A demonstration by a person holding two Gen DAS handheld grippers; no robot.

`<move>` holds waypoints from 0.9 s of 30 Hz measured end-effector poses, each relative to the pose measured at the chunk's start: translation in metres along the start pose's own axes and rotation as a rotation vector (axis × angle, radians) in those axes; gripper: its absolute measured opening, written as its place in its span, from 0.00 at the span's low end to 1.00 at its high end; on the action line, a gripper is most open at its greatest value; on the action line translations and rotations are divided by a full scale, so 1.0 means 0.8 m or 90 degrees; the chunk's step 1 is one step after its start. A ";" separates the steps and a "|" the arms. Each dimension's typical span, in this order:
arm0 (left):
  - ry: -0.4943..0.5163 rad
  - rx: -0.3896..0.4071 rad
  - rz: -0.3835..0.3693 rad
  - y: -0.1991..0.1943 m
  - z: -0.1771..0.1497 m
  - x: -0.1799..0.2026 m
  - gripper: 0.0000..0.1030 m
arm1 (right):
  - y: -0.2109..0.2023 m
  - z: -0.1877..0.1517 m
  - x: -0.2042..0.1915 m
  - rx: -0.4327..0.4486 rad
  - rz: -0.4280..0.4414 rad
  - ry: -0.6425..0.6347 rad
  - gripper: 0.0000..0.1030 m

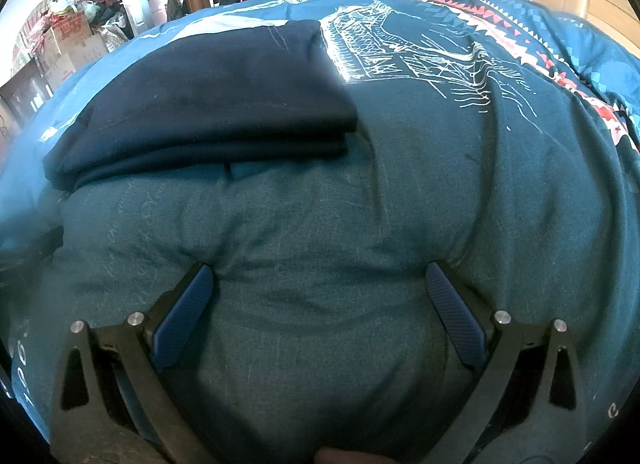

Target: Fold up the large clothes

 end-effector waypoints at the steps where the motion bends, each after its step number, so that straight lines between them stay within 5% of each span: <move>1: 0.000 0.000 0.000 0.000 0.000 0.000 1.00 | 0.000 0.000 0.000 0.000 0.001 0.000 1.00; 27: 0.004 -0.007 0.005 0.000 -0.002 0.005 1.00 | -0.007 -0.004 -0.005 0.011 -0.017 -0.002 1.00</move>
Point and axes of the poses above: each gripper's, at about its wrist camera, not at the fingertips, and y roughly the way its jaws point, x to its right, z to its top, the point moved 5 cm from there along y, roughly the way its jaws point, and after that the axes turned 14 degrees about -z, right-handed, at the moved point
